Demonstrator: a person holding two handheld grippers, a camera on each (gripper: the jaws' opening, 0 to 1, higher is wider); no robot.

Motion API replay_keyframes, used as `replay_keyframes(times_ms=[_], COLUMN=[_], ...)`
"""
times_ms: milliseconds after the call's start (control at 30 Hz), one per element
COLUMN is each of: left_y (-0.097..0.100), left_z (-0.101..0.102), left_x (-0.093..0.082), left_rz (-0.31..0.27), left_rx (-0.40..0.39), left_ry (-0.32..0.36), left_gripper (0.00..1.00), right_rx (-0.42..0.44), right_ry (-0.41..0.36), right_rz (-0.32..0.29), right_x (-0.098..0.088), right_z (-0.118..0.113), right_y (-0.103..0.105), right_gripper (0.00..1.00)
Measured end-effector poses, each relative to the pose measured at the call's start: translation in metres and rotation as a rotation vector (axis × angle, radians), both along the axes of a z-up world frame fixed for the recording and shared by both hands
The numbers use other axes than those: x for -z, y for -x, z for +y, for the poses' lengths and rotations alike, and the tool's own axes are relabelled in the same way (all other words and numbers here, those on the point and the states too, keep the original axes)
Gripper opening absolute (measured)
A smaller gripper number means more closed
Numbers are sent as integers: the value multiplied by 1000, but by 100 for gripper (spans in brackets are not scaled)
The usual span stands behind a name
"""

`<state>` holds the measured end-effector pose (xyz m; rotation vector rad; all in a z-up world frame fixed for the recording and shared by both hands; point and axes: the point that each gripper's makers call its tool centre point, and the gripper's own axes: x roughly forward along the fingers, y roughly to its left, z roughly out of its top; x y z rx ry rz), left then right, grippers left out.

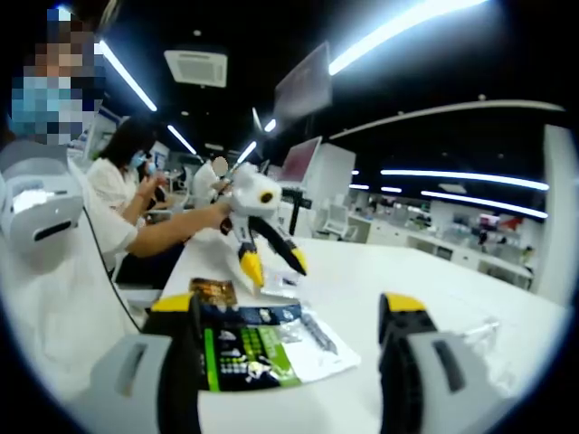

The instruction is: Arrange the skincare products in the storage area until every visible bottle or jar stands upright without overlapping.

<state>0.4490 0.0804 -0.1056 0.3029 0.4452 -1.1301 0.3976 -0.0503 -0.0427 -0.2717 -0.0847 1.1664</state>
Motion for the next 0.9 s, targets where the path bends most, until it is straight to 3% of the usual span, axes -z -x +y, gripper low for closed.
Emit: replay_keyframes(times_ms=[133,367,500,900], left_y=[-1,7,11,15], left_z=[2,1,1,-2], left_x=[-6,3,-2,4], left_rz=[-13,-35,-25,-14], left_rx=[-25,-34,-38,-45], left_ry=[41,33,105,92], left_gripper=[52,52,52,52], right_rx=[0,0,-1,18], right_ry=[-1,0,-1,-19], right_rz=[0,0,0,8], right_x=[0,0,0,-3], right_z=[0,1,1,-1], right_y=[0,1,1,-2], right_gripper=[82,82,82,85])
